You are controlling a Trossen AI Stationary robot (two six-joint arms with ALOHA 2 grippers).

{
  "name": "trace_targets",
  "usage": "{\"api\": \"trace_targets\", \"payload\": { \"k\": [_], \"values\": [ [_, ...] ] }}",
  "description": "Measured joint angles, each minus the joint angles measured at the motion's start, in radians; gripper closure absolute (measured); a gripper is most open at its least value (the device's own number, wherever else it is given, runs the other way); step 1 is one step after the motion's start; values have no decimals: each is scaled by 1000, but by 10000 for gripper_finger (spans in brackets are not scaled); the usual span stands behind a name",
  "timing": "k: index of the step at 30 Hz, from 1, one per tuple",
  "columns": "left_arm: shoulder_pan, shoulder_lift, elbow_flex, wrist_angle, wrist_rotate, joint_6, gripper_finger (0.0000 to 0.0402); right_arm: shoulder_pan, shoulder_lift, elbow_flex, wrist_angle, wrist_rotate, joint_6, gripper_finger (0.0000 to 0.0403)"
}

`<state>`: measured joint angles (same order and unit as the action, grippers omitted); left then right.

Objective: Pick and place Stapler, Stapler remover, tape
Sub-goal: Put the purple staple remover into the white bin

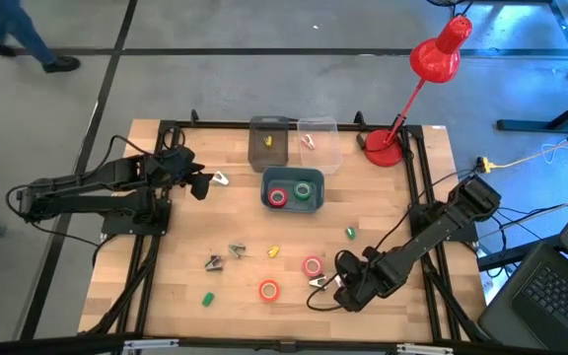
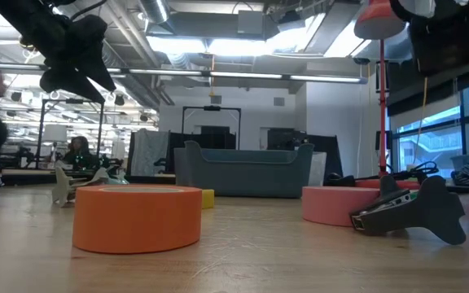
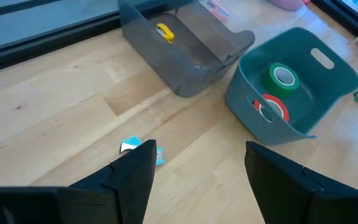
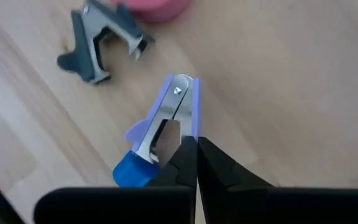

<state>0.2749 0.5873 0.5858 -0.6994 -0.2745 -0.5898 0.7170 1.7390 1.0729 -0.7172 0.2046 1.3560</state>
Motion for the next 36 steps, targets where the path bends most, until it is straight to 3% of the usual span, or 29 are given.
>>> {"api": "trace_targets", "payload": {
  "k": [10, 16, 22, 28, 36],
  "values": [
    [0, 0, 0, 0, 12, -26, 166, -45, -73, 155, -255, 91, -56, 402],
    [0, 0, 0, 0, 26, -26, 166, -175, -132, 149, -301, 47, -198, 402],
    [0, 0, 0, 0, 56, -26, 166, -402, -229, 146, -289, 21, -486, 403],
    [0, 0, 0, 0, 60, -26, 166, -716, -330, 160, -214, -44, -746, 403],
    [0, 0, 0, 1, 60, -26, 166, -1130, -261, 160, -34, -246, -975, 403]
  ]
}}
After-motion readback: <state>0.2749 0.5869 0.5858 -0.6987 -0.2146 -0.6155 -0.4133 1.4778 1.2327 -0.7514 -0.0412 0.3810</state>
